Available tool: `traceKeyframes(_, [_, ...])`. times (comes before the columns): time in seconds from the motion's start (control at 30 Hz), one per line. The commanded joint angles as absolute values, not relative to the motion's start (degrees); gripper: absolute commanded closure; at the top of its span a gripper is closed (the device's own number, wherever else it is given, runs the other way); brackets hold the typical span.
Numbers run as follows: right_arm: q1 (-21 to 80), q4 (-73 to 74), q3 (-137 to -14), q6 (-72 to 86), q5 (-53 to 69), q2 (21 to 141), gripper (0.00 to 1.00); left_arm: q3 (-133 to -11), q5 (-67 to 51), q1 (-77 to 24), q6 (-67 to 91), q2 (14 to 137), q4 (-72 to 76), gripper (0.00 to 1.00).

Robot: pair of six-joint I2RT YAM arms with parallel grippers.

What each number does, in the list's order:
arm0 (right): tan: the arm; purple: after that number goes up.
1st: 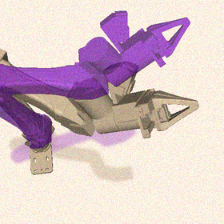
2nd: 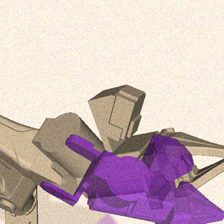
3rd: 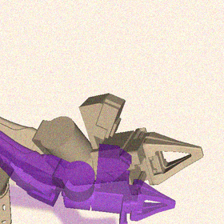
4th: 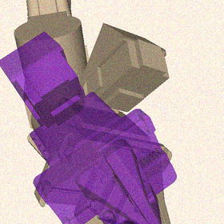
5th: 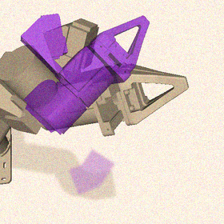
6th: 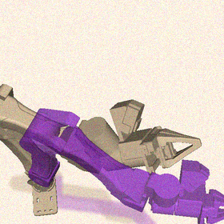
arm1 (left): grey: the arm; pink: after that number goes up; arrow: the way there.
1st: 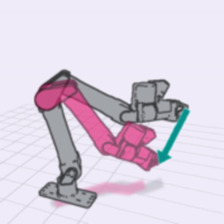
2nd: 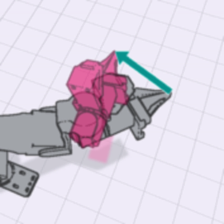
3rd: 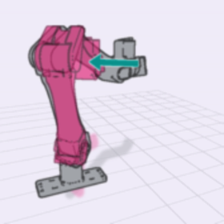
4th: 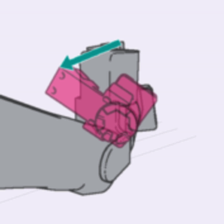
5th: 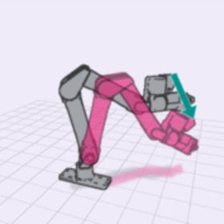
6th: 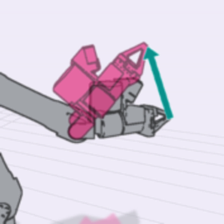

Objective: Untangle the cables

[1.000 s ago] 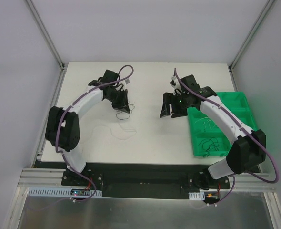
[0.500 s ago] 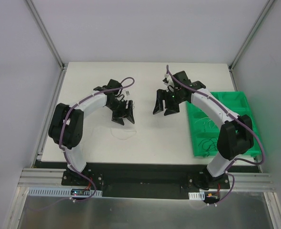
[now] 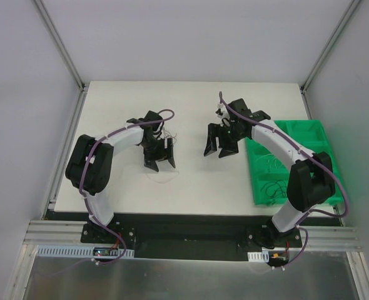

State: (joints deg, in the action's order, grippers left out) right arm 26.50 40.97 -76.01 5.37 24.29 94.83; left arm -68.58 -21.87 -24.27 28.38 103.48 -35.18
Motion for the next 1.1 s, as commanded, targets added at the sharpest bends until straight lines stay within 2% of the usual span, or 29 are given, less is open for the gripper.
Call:
traceKeyframes(0.0, [26.5, 41.9, -76.3, 4.1, 22.6, 90.4, 0.26, -65.7, -21.4, -22.1, 34.1, 102.2, -34.5, 0.28])
traceKeyframes(0.13, [26.4, 42.8, -76.4, 3.0, 21.4, 89.3, 0.27, -64.2, -28.5, -19.3, 36.2, 104.8, -28.8, 0.35])
traceKeyframes(0.2, [26.3, 43.2, -76.1, 2.5, 20.8, 89.0, 0.26, -64.5, -33.5, -18.5, 38.0, 107.0, -26.4, 0.42])
traceKeyframes(0.37, [26.3, 43.2, -75.5, 2.3, 20.8, 88.7, 0.26, -64.4, -40.2, -19.2, 43.4, 110.7, -21.0, 0.5])
traceKeyframes(0.47, [26.3, 43.2, -75.5, 2.5, 20.7, 88.6, 0.26, -61.3, -43.1, -19.2, 45.9, 110.9, -14.3, 0.63])
traceKeyframes(0.6, [26.2, 43.1, -76.1, 2.4, 20.7, 88.9, 0.26, -60.3, -43.2, -19.2, 43.1, 111.3, -13.1, 0.95])
traceKeyframes(0.63, [26.2, 43.1, -76.3, 2.4, 20.7, 89.0, 0.27, -60.0, -42.3, -19.2, 42.2, 110.4, -13.1, 1.0])
traceKeyframes(0.87, [26.4, 39.4, -78.2, 4.7, 24.4, 92.5, 0.26, -59.6, -32.1, -20.8, 31.9, 98.2, -18.3, 1.0])
traceKeyframes(1.07, [28.7, 28.9, -80.2, 10.4, 27.0, 97.6, 0.24, -58.4, -31.6, -22.7, 28.2, 90.0, -21.4, 1.0])
